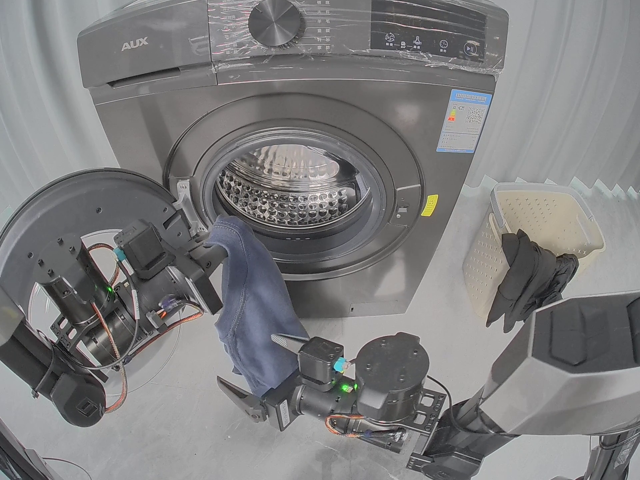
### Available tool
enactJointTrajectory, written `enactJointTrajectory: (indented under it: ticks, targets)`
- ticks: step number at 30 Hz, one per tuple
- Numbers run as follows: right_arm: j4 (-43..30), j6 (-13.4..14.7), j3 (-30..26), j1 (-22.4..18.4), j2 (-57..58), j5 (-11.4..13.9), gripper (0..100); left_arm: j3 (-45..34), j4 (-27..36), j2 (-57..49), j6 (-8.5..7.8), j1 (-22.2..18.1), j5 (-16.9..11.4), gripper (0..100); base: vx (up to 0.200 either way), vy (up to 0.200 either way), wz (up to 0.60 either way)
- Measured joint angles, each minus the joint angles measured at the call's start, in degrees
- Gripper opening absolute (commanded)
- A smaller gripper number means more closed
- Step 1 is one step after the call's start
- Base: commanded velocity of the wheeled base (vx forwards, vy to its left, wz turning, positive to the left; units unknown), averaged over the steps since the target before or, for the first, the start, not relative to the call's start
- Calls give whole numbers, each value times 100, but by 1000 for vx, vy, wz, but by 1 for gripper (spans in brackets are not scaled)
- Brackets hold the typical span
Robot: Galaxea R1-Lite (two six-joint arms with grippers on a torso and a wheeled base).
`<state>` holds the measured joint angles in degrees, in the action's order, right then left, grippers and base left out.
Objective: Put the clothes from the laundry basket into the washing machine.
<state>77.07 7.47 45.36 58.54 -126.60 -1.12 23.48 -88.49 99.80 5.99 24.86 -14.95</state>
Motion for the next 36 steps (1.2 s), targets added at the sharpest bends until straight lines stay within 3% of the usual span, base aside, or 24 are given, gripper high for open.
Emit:
enactJointTrajectory:
  ticks: [7, 15, 18, 35, 36]
  targets:
    - [-66, -15, 522, -44, -407, -79, 100, 13, 0, 9, 2, -2, 1, 0, 0, 0, 0]
    - [-249, 44, 1101, -386, -851, -621, 100, 39, 2, -16, 11, -5, 26, 0, 0, 0, 0]
    - [-257, 78, 1161, -452, -898, -713, 100, 41, 0, -13, 13, 0, 26, 0, 0, 0, 0]
    - [-257, 163, 1398, -472, -887, -813, 100, 27, 0, 17, 15, 2, 26, 0, 0, 0, 0]
    - [-260, 177, 1406, -472, -883, -851, 0, 27, 0, 20, 15, 2, 28, 0, 0, 0, 0]
